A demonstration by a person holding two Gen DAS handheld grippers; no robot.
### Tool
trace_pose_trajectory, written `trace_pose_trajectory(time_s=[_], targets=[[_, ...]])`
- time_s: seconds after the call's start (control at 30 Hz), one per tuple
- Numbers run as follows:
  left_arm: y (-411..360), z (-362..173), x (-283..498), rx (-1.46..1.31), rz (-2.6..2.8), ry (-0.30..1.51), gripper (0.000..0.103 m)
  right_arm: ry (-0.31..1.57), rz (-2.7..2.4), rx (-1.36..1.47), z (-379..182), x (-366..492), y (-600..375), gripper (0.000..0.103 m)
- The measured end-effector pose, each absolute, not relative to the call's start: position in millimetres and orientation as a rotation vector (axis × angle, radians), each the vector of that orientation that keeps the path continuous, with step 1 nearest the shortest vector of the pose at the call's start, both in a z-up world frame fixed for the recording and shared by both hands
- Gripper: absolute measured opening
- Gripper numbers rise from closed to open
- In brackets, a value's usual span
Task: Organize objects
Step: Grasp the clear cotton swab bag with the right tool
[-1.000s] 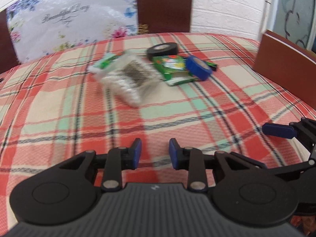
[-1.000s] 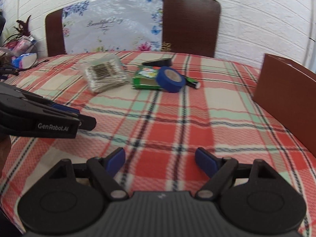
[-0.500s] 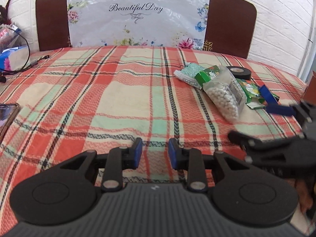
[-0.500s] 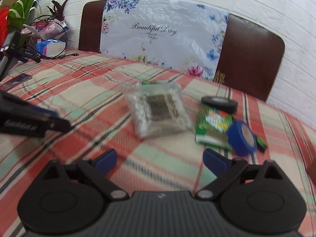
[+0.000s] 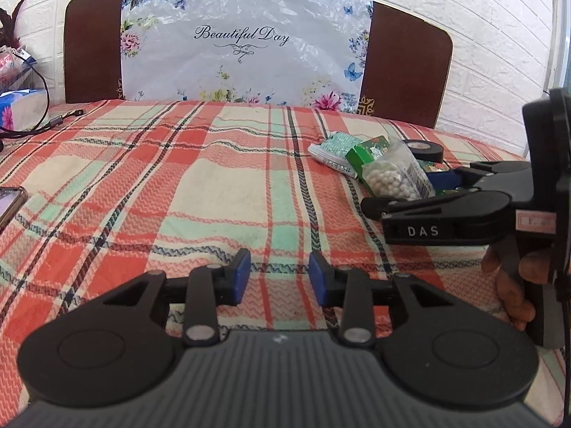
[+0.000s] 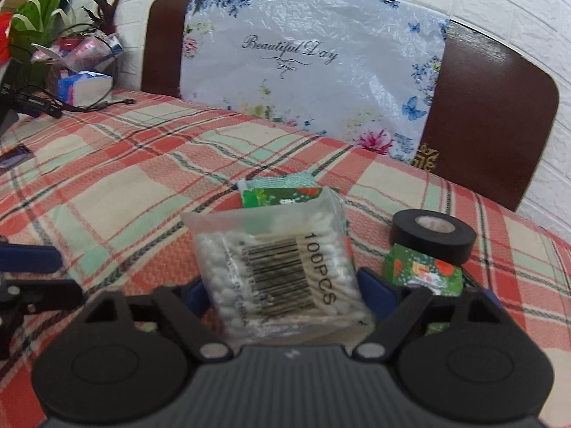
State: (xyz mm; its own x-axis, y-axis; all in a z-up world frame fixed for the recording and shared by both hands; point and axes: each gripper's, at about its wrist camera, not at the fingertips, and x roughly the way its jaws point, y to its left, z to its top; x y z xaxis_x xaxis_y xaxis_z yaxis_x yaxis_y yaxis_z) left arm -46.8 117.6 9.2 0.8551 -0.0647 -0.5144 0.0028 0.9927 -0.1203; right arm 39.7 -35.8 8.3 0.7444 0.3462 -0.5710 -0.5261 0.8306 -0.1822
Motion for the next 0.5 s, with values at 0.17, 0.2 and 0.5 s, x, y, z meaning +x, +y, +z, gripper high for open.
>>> trace_pose_trajectory(time_s=[0.17,0.2,0.5], targets=[[119,9,-47,-0.126,-0.039,0.543,0.038,0.555,0.495,-0.339,11,21,-39,0.069],[119,9,-47,-0.126,-0.040,0.543,0.038,0.561,0.501,-0.335,12,15,-42,0.069],[119,9,-48,-0.120,-0.041,0.544,0.040,0.616,0.520,-0.293,16,-64,-76,0.069]])
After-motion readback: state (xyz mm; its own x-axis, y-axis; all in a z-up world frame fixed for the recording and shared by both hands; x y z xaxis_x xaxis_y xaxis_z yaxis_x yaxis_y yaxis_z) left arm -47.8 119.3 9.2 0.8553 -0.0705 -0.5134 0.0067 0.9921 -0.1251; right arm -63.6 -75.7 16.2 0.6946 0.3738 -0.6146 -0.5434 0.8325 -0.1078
